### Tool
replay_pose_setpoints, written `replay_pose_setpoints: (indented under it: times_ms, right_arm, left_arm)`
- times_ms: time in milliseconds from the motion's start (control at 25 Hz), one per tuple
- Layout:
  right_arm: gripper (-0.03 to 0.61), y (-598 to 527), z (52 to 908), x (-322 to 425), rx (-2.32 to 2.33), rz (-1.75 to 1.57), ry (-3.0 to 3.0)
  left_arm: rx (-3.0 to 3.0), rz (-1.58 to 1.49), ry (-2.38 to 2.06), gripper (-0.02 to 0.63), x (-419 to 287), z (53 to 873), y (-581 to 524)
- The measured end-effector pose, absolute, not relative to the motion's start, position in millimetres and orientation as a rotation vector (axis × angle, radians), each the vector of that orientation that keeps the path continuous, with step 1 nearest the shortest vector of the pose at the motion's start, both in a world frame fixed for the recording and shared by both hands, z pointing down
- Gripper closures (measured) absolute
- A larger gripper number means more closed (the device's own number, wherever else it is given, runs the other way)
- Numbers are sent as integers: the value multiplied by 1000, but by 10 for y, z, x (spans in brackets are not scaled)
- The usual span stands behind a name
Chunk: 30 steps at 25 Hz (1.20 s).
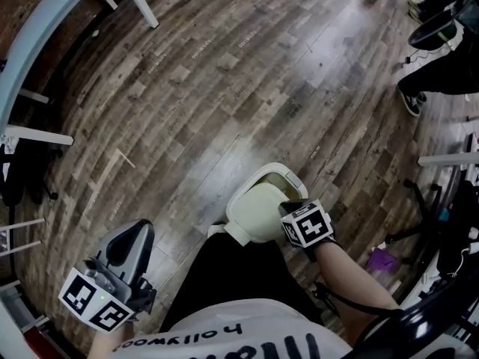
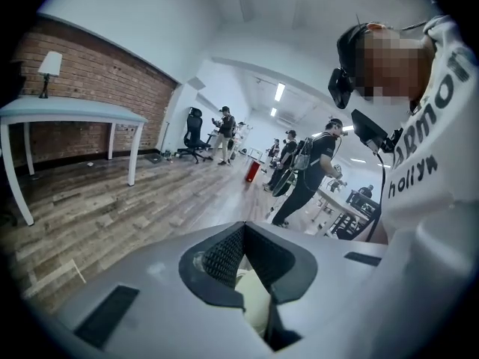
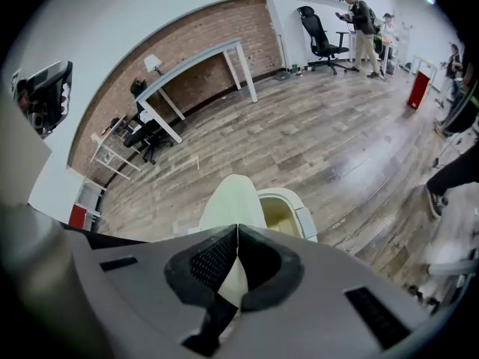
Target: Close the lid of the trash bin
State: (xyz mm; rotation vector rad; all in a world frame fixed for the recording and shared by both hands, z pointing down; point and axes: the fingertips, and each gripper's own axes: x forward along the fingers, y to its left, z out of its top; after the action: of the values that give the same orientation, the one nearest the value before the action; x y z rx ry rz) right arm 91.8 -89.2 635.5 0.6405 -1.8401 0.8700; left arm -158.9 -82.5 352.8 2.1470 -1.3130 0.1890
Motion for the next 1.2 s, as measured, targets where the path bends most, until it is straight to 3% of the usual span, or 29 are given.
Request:
replay_pose_setpoints:
  times_ms: [1200]
  right_arm:
    - [569,-1434,7583,1317,742,796,-1700]
  left_arm:
    - [1987,334,-1288,606,-1508,4237,-884]
